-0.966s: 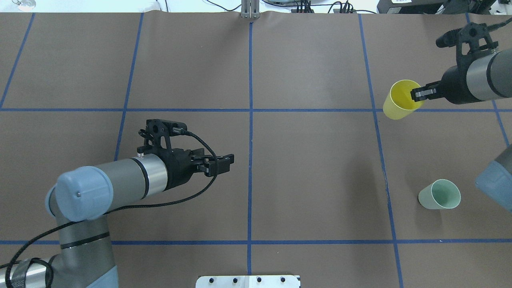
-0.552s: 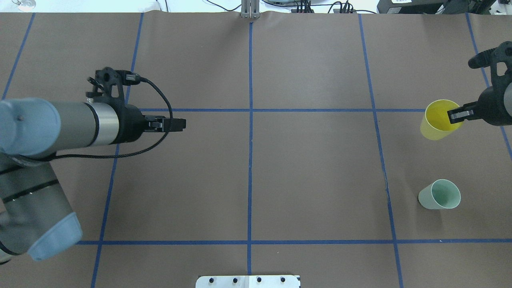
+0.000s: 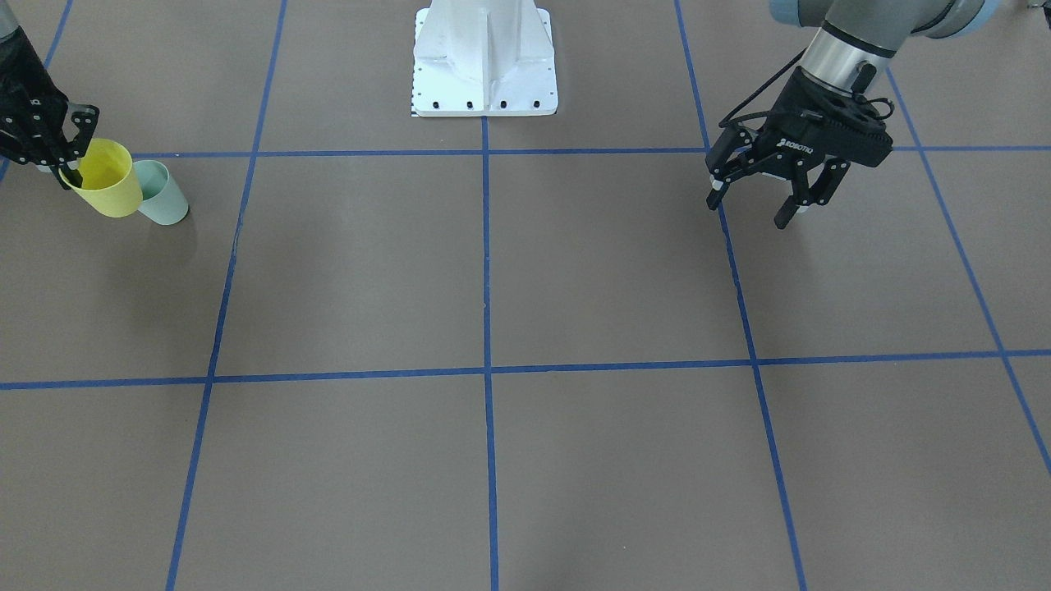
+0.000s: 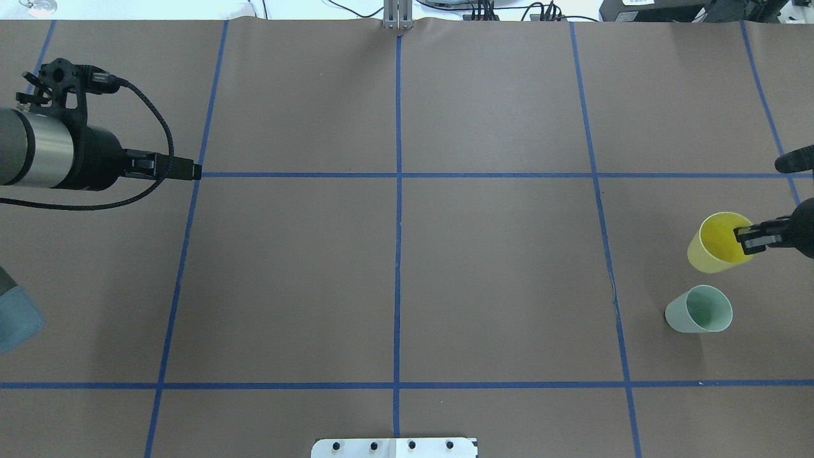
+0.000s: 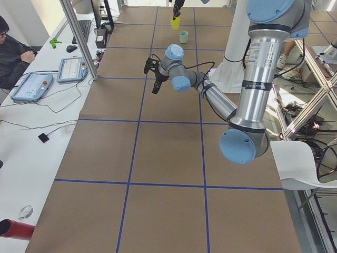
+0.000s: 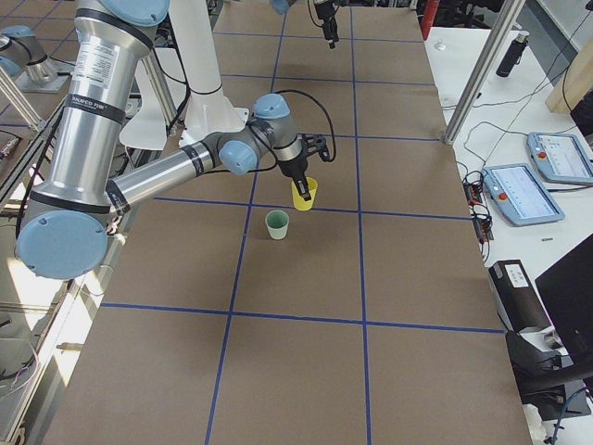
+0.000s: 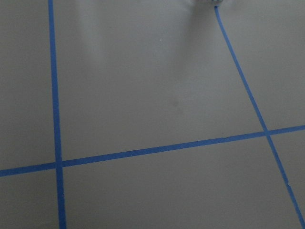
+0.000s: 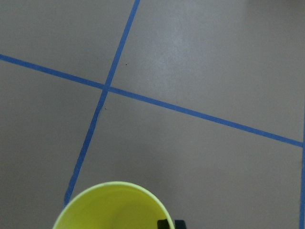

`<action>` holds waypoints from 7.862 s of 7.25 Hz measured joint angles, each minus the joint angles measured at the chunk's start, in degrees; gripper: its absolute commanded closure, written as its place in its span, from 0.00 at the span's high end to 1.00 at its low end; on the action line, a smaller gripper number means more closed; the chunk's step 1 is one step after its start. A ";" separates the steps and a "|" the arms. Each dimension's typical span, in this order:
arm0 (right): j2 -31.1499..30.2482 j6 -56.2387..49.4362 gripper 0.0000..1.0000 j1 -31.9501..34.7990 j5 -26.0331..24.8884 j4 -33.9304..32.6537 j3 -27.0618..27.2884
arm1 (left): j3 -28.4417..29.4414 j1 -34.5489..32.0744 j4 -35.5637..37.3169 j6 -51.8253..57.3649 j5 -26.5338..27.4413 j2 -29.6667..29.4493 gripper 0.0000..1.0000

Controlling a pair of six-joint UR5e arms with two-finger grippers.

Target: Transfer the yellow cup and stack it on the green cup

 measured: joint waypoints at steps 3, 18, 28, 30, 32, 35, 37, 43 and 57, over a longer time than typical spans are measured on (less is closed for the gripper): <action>-3.90 5.61 0.00 -4.80 -1.75 6.43 -0.94 | 0.13 -2.30 0.07 0.35 -2.67 0.29 0.99; -8.66 5.74 0.00 -5.13 1.60 17.02 -5.27 | 0.47 -2.71 0.06 0.43 -2.86 0.34 1.00; -4.91 6.34 0.68 -6.29 2.09 17.06 -8.48 | 0.53 -2.71 0.12 0.34 -2.85 0.41 1.00; -4.16 6.02 1.00 -3.85 2.81 17.04 -8.48 | 0.75 -2.69 0.13 0.34 -2.83 0.40 1.00; -2.94 5.80 1.00 0.14 3.29 16.67 -8.86 | 1.04 -3.60 0.28 0.77 -3.32 0.33 1.00; 2.59 -11.57 1.00 11.82 5.51 2.20 -13.15 | 2.89 -15.25 11.14 18.77 -10.99 0.33 1.00; 6.51 -25.03 1.00 18.44 6.99 -10.41 -15.20 | 3.65 -24.68 28.05 38.76 -12.73 0.42 1.00; 15.34 -30.32 1.00 33.69 24.42 -14.33 -29.79 | 17.42 -43.81 38.21 69.59 -19.85 11.08 1.00; 14.48 -30.91 1.00 40.58 29.23 -17.05 -31.41 | 23.57 -43.66 25.36 62.15 -19.06 11.23 1.00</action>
